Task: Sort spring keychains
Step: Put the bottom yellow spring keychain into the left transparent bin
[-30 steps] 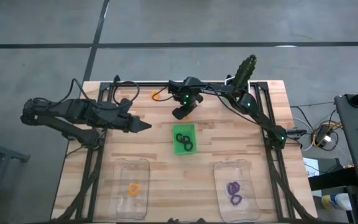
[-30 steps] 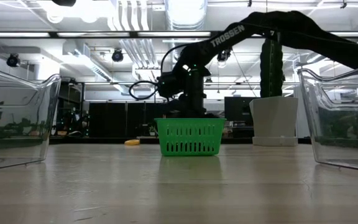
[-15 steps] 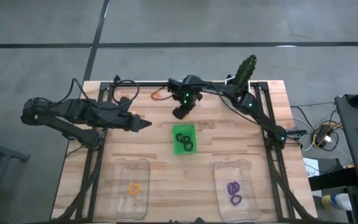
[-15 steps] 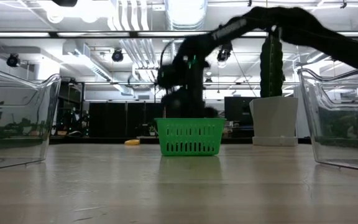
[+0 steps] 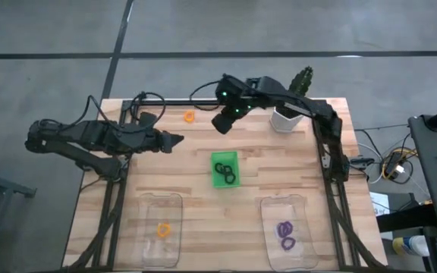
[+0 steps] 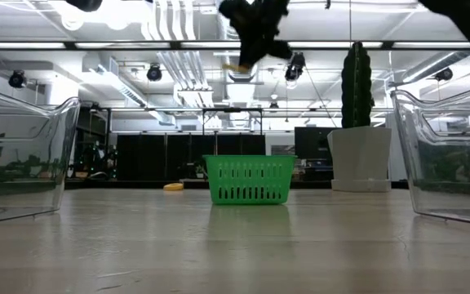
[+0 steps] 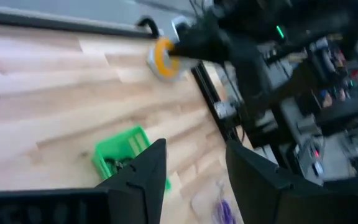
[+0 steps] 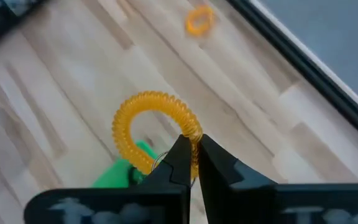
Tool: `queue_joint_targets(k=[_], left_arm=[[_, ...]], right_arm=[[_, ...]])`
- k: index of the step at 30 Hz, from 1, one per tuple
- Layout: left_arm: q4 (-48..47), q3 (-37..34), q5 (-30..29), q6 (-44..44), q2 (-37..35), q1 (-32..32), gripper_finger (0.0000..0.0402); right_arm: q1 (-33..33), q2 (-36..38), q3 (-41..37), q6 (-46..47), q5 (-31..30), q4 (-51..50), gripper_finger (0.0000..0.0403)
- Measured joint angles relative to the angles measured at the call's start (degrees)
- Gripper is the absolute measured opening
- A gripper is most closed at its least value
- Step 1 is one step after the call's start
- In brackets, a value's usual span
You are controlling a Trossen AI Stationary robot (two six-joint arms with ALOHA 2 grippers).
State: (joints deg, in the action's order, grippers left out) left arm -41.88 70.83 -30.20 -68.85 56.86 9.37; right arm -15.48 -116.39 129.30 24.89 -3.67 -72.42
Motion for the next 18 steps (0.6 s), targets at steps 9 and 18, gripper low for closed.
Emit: queue_joint_targets(k=[9,18], left_arm=[[7.79,0.0,-2.87,1.57,0.48,-1.89,0.0158],[13.56,0.0,-2.66,5.95,2.39,-3.33,0.0158]], right_arm=[[6.79,4.88,0.0,6.5,-3.25,7.94,0.0008],[10.11,4.2,0.06,8.57,-3.33,13.41,0.0008]])
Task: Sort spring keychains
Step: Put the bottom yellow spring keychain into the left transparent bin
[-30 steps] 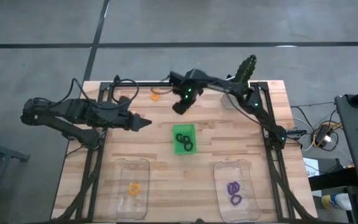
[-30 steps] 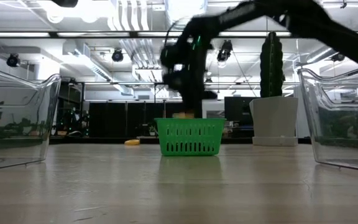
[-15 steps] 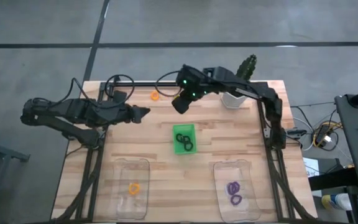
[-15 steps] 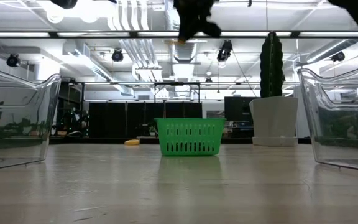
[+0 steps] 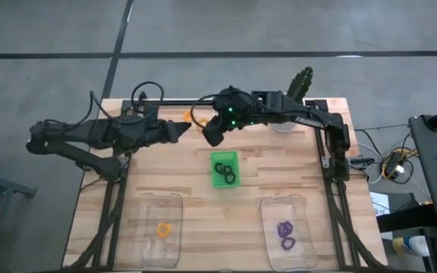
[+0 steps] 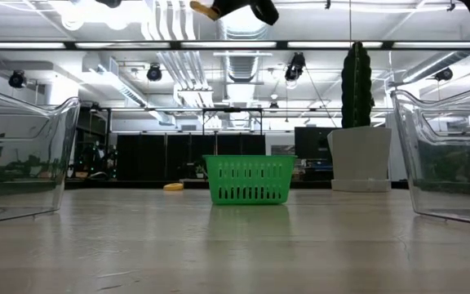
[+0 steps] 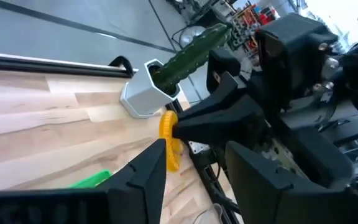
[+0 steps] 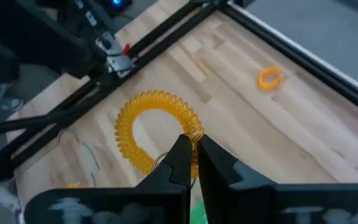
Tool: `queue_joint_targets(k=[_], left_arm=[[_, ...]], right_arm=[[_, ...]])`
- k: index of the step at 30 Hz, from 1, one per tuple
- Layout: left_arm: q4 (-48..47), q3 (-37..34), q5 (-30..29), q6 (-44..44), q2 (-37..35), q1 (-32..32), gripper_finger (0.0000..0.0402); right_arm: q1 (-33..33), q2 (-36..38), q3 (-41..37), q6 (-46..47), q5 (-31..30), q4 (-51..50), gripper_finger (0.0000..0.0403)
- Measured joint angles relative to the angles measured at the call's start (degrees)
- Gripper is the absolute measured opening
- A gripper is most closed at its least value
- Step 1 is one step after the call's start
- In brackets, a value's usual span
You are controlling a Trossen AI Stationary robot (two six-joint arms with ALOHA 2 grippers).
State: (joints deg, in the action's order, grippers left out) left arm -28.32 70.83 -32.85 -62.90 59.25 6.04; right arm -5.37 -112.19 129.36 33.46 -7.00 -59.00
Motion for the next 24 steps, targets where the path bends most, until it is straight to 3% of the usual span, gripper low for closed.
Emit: queue_joint_targets(k=[16,19,22,24], left_arm=[[0.29,0.0,4.78,1.19,2.25,-0.04,0.0151],[0.27,0.0,5.74,1.29,2.48,-0.04,0.0113],[0.27,0.0,5.82,1.26,2.48,-0.04,0.0038],[0.28,0.0,5.77,1.11,2.43,-0.02,0.002]], right_arm=[[2.13,-0.03,0.4,1.02,-0.07,6.84,0.0008],[2.22,-0.02,0.4,0.84,0.1,8.25,0.0008],[2.64,-0.01,0.4,0.76,1.22,8.94,0.0012],[2.87,-0.01,0.4,0.69,1.33,8.91,0.0023]])
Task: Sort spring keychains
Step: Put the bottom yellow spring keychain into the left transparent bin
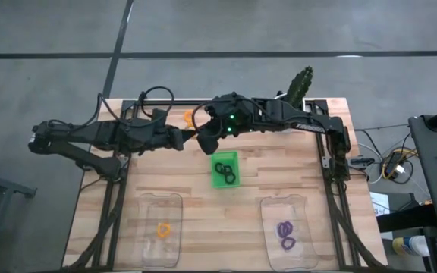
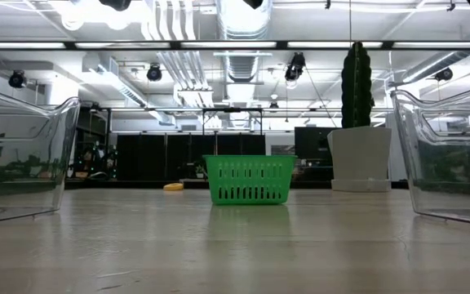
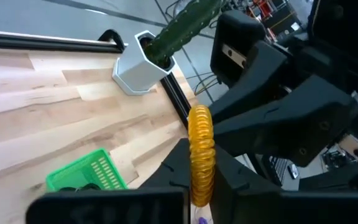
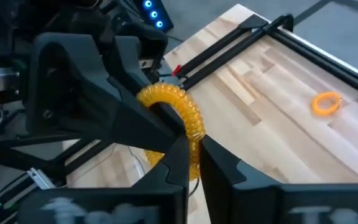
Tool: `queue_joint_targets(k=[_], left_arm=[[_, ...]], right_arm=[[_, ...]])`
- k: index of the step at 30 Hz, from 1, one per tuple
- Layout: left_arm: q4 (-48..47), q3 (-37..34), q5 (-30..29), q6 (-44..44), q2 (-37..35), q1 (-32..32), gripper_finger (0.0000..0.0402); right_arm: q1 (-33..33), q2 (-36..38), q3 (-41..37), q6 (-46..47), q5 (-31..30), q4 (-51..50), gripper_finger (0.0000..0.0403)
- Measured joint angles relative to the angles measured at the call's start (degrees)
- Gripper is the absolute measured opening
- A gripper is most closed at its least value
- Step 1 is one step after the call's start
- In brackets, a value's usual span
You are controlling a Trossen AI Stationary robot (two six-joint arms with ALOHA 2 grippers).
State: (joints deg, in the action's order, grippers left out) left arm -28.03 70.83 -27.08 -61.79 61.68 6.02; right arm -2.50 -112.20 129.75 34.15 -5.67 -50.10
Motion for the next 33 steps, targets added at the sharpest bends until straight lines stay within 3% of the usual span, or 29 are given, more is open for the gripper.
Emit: queue_joint_targets(k=[7,12,16,25,33], left_arm=[[-0.69,0.0,1.31,-0.64,-1.04,0.19,0.002],[-4.96,0.0,9.9,-1.3,-3.21,0.79,0.002],[-12.28,0.0,19.9,0.48,-4.69,1.86,0.002],[-34.28,0.0,49.69,-1.62,-1.86,4.83,0.002],[-39.14,-0.7,60.52,-0.24,7.86,9.64,0.0023]], right_arm=[[0.52,0.32,0.0,-2.35,0.72,-0.78,0.0114],[0.32,1.88,0.02,-4.69,-0.39,-1.51,0.0197],[-0.2,2.53,0.02,-7.35,-1.72,-1.56,0.024],[-0.89,2.6,0.0,-8.39,-3.48,-1.54,0.0269],[-1.83,2.58,-0.02,-8.46,-3.52,-1.52,0.0262]])
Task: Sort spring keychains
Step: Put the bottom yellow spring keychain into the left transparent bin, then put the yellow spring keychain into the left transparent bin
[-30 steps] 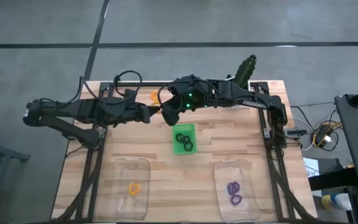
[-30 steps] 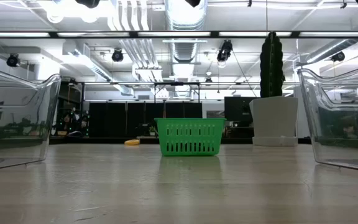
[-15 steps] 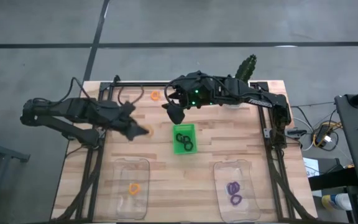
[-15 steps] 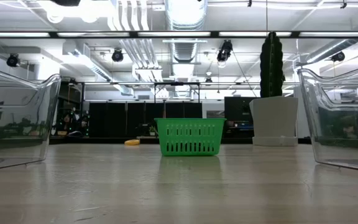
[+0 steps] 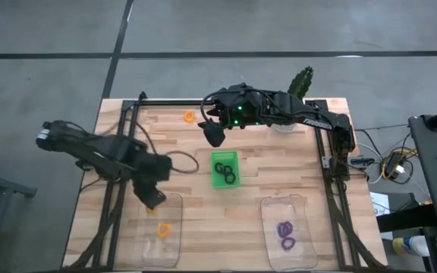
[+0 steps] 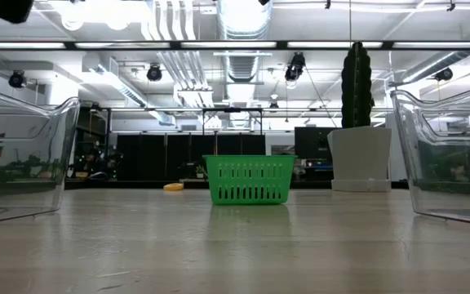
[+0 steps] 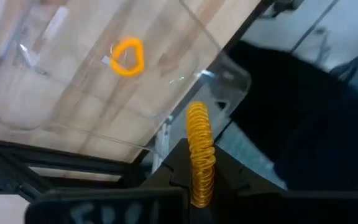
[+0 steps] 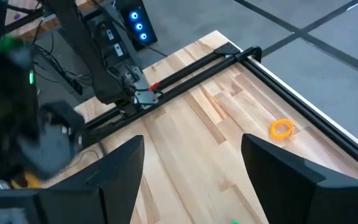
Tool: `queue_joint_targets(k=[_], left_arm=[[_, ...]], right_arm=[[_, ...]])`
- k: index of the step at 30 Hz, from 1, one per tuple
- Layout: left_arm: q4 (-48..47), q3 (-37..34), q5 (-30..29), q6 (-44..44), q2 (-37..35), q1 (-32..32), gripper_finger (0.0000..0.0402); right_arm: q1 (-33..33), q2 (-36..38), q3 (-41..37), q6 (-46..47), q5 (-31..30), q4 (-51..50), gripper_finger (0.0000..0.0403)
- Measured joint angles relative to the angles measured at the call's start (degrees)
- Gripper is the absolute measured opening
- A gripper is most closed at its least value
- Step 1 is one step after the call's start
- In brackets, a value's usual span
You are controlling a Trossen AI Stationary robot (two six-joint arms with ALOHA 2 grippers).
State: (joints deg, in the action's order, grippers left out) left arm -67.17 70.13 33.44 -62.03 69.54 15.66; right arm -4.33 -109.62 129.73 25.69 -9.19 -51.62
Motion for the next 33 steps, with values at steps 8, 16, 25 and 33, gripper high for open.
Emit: queue_joint_targets(k=[8,16,25,33], left_arm=[[-2.08,-0.19,2.99,8.47,11.52,4.22,0.0022],[-2.85,-0.31,3.44,11.56,17.5,4.26,0.004],[-3.14,-3.13,2.12,14.47,19.6,4.21,0.0114],[-4.73,-3.19,-1.49,13.78,12.07,3.45,0.0135]], right_arm=[[-0.1,0.0,-0.04,0.0,0.02,0.02,0.026],[-0.1,-0.04,-0.09,0.0,0.02,0.02,0.0261],[-0.14,-0.04,-0.09,-0.59,0.02,0.02,0.0252],[-2.06,-0.04,-0.09,-0.61,0.16,-0.02,0.0255]])
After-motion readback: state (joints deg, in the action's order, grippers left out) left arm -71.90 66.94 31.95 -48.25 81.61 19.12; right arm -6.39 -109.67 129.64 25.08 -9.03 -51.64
